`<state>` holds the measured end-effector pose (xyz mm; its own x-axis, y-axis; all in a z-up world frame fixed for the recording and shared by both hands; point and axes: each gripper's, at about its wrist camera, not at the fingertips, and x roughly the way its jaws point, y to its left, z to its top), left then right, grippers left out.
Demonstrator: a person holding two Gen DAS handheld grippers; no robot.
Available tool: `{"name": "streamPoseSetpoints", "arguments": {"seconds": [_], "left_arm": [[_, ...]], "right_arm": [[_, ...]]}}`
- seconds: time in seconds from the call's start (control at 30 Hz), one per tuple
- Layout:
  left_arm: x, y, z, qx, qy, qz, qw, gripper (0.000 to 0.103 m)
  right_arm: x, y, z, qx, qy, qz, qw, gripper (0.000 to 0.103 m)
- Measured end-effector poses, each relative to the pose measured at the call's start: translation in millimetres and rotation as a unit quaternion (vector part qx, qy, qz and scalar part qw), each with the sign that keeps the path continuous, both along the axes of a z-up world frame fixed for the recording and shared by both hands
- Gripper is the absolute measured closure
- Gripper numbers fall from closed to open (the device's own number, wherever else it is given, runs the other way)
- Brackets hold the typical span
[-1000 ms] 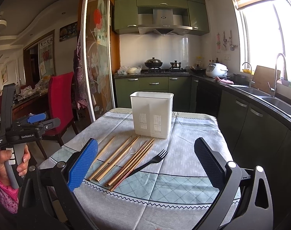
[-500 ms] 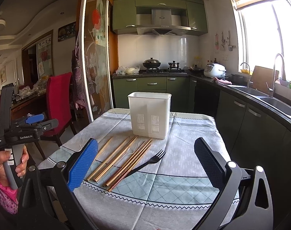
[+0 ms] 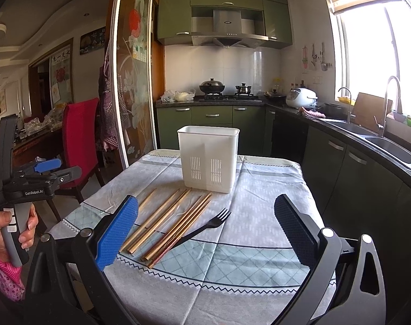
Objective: Organize utensils
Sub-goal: 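Lower the left tool to the clear plastic spoon and close on it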
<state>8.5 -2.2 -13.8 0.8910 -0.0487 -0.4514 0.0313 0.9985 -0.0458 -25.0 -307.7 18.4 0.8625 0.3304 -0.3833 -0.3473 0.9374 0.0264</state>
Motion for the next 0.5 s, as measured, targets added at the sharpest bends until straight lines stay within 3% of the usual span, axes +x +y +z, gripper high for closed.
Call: {"name": "streamPoseSetpoints", "arguments": {"seconds": [0.23, 0.37, 0.5], "left_arm": [[15, -10, 1, -0.004, 0.026, -0.018, 0.9995, 0.006], [46, -23, -7, -0.007, 0.1, -0.051, 0.9937, 0.006], [90, -35, -21, -0.014, 0.191, -0.079, 0.9783, 0.006]], "right_arm": [[10, -3, -7, 0.002, 0.026, -0.007, 1.0, 0.004], [19, -10, -10, 0.011, 0.037, -0.005, 0.999, 0.004], [35, -23, -12, 0.033, 0.068, 0.006, 0.997, 0.004]]}}
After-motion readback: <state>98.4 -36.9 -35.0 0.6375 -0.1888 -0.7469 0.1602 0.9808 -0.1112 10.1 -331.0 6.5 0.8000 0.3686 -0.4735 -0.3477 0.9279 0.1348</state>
